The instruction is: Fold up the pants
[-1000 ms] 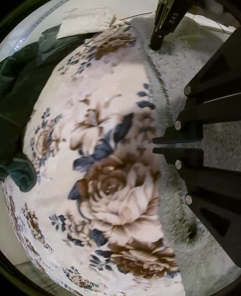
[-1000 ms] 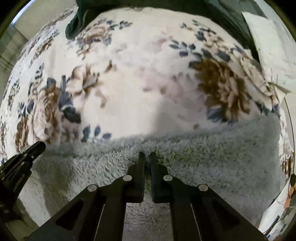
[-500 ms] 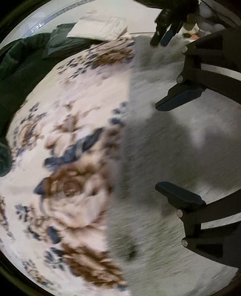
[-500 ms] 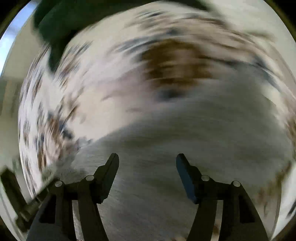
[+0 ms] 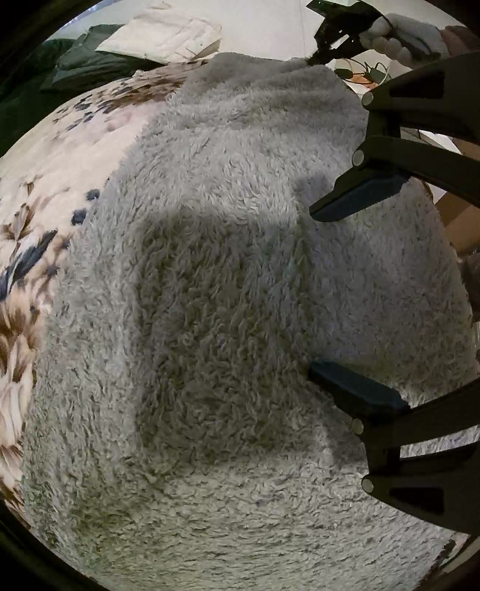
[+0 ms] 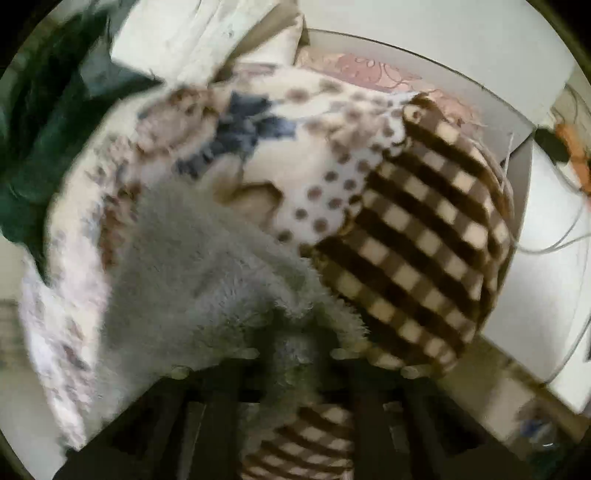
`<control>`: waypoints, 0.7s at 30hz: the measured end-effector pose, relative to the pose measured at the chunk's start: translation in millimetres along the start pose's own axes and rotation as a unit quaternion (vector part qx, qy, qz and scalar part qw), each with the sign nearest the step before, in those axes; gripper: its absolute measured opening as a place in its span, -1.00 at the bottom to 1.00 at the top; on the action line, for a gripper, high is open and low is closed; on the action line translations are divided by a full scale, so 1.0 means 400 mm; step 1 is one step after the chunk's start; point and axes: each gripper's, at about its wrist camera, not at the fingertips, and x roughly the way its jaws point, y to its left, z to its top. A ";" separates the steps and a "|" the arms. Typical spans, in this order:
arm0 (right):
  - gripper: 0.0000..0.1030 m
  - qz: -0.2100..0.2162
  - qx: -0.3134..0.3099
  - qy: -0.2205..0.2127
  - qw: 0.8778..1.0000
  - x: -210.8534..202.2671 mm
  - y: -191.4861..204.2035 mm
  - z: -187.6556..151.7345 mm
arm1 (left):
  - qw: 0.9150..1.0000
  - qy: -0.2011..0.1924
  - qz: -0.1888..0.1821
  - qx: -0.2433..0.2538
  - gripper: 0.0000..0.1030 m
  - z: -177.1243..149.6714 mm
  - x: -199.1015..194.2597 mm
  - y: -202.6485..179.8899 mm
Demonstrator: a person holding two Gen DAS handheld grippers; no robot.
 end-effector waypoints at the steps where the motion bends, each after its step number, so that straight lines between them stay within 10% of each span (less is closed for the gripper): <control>1: -0.85 -0.018 -0.002 -0.015 1.000 -0.009 -0.001 -0.001 | 1.000 0.003 0.003 0.001 0.51 0.002 0.003 -0.003; 6: -0.81 -0.010 0.034 -0.014 0.999 -0.017 -0.055 0.028 | 1.000 0.014 -0.009 0.004 0.84 0.017 0.028 -0.014; 10: 0.38 0.069 0.060 0.028 0.995 -0.004 -0.087 0.012 | 1.000 0.021 -0.016 0.004 1.00 0.031 0.062 -0.023; 21: 0.39 0.252 0.141 0.054 0.956 0.123 -0.116 -0.110 | 0.998 0.042 0.030 -0.042 1.00 0.081 0.098 -0.055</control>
